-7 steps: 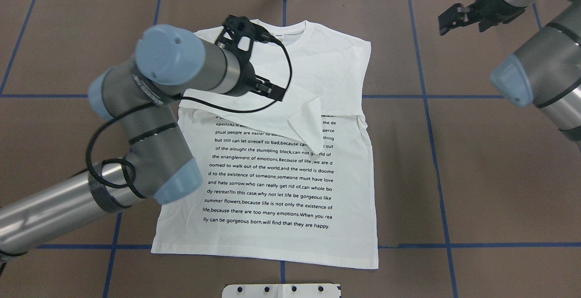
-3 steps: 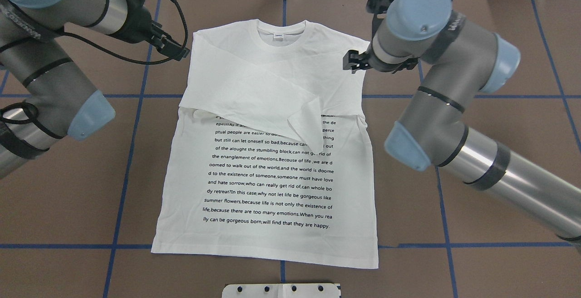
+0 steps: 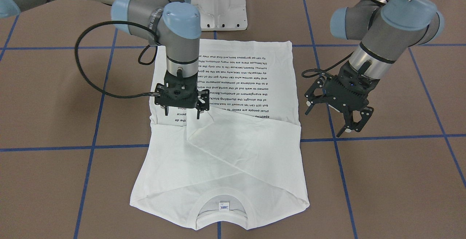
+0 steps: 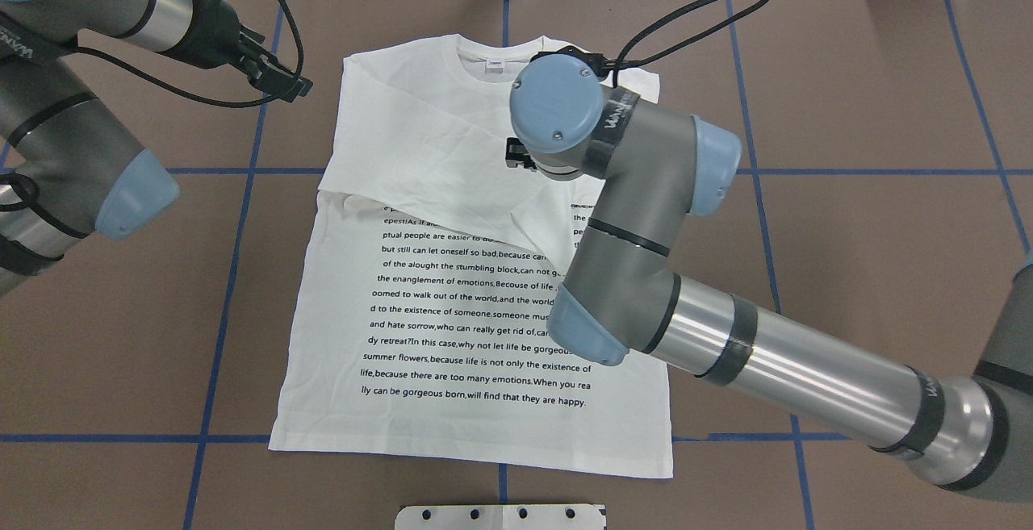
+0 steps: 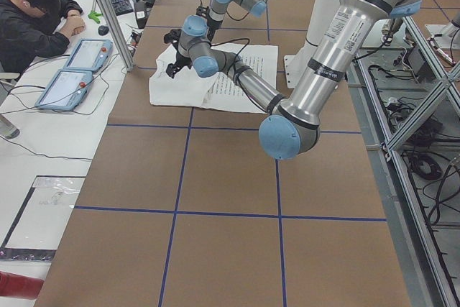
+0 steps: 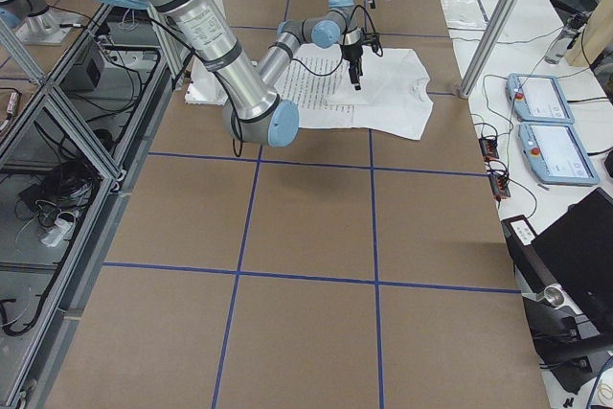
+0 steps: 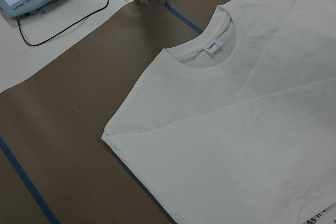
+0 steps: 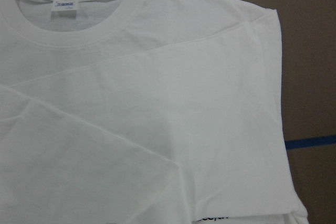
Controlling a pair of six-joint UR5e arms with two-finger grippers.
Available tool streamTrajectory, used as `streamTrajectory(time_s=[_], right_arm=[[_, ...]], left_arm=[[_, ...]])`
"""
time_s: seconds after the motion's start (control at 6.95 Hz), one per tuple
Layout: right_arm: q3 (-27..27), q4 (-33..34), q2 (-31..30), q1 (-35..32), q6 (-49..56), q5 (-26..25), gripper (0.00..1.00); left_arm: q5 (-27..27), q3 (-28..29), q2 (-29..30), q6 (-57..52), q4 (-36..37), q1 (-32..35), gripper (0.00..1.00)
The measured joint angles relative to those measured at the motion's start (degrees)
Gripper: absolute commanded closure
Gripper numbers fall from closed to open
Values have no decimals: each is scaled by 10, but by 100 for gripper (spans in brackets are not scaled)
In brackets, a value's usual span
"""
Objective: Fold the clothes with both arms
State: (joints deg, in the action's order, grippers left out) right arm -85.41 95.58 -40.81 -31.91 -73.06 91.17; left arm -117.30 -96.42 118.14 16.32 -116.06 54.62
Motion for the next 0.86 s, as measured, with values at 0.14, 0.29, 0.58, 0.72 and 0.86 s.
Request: streamTrajectory(time_s=[0.14,0.29,0.58,0.72,0.86], right_arm=[[54,-12,36,14,-18,-17,21],[97,-34,56,25,-27,-30,22],[129,-57,64,44,-34,-46,22],[133,-60,63,52,-35,-51,23],[137,-61,61,57,-36,-57,29]], left_arm=[[0,0,-2,1,0,0,0],[0,0,-3,3,-1,0,0],[0,0,-5,6,-1,0,0],[0,0,-5,6,-1,0,0],[0,0,-5,7,-1,0,0]])
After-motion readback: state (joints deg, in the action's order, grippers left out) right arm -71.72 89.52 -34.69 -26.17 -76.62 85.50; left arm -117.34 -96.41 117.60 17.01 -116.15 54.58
